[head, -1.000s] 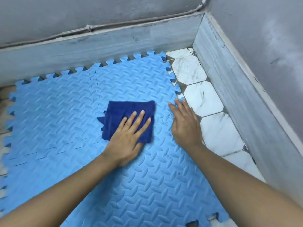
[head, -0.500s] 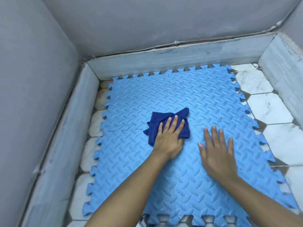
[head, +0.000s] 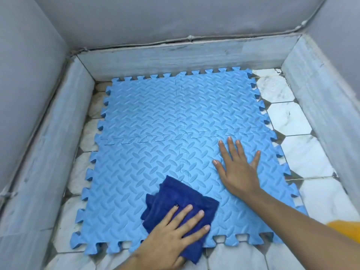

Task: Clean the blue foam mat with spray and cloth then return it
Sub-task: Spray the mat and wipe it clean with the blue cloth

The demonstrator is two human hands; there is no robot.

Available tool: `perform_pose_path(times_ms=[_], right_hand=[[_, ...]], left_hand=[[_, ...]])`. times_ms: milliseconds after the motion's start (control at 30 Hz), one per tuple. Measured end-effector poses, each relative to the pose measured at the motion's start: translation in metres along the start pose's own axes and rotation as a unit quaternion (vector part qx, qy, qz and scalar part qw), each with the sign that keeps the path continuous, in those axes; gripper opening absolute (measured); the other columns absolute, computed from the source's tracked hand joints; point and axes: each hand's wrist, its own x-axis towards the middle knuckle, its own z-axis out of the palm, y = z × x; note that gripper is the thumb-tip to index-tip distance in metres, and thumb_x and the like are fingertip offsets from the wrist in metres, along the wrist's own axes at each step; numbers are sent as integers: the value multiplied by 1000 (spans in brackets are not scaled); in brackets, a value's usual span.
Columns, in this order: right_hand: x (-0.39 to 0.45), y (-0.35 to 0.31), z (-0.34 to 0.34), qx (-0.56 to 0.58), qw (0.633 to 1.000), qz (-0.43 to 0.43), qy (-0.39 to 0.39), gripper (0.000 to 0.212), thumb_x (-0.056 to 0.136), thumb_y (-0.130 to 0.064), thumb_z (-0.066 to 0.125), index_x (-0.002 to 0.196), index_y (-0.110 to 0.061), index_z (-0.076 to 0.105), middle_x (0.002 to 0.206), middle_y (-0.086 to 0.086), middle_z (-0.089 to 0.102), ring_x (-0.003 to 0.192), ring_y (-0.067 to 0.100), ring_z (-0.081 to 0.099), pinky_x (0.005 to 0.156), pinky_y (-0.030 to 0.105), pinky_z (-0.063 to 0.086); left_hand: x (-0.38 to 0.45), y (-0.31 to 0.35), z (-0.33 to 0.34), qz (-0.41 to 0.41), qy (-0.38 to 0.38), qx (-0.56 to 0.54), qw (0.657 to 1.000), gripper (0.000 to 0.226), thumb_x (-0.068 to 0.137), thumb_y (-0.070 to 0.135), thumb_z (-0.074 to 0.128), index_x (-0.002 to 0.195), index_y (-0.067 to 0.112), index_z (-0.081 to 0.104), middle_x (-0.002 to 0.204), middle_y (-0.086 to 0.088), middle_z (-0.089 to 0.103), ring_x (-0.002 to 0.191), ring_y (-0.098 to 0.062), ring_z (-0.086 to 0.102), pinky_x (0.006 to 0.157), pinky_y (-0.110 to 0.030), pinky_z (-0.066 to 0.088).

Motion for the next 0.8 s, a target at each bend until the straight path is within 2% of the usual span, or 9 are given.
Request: perform_pose_path(times_ms=[33,100,233,333,400,467,567,667,800], right_hand=[[1,3,-3,15,1000,-11,-2,64,95,-59,7,155,-37,1,163,-11,-8,150,12,-10,112,63,-11],[-3,16,-10,67,997,-23,7,59,98,-49,15,155,-33,11,164,-9,2,151,11,-5,119,58,-4],[-46,84,-8,55,993,68,77,56,101,-38,16,154,-23,25,162,-1,18,151,21,8,121,51,8],[-73,114,-1,77,989,92,87,57,100,-42,14,153,-25,22,161,-4,14,151,18,8,121,42,3],[-74,117,0,144,974,142,103,56,100,-40,15,153,-24,22,162,-6,11,149,9,-1,121,32,-4],[-70,116,-2,180,957,199,108,56,100,-37,17,153,-22,24,162,-4,14,149,8,-2,120,30,-5],[-69,115,-1,134,966,193,109,56,100,-28,17,154,-16,23,161,0,20,150,14,3,121,33,-1],[-69,115,-1,106,975,161,107,58,97,-22,21,155,-21,16,162,-3,15,151,15,0,122,40,3],[-69,115,-1,85,980,157,84,62,94,-22,20,156,-23,18,163,2,17,151,22,3,122,47,8]], left_hand=[[22,1,-2,24,14,5,1000,77,76,35,46,150,31,26,157,-1,26,142,-27,26,108,-48,22],[65,-25,-11,-4,37,-5,999,82,71,35,45,151,32,24,158,0,22,144,-25,24,111,-46,18],[142,-103,-39,-145,65,-36,987,73,81,43,23,151,38,1,161,4,0,148,-23,5,118,-42,0],[178,-128,-56,-254,75,-96,959,69,82,50,6,150,38,-3,161,3,-6,148,-26,-2,118,-44,-3],[178,-98,-54,-180,73,-60,979,71,84,48,16,152,32,6,161,-2,4,147,-33,5,118,-48,3],[156,-38,-41,-14,60,-19,998,78,77,44,37,151,24,24,158,-7,20,144,-36,20,113,-52,15],[137,18,-29,126,16,-7,992,86,69,44,48,150,23,29,157,-3,25,143,-31,25,109,-49,21],[190,3,-34,131,52,5,990,78,76,44,42,151,25,26,158,-2,21,144,-29,25,112,-48,17],[296,-39,-64,44,61,-19,997,67,87,46,20,153,32,10,161,2,6,148,-26,8,118,-44,3]])
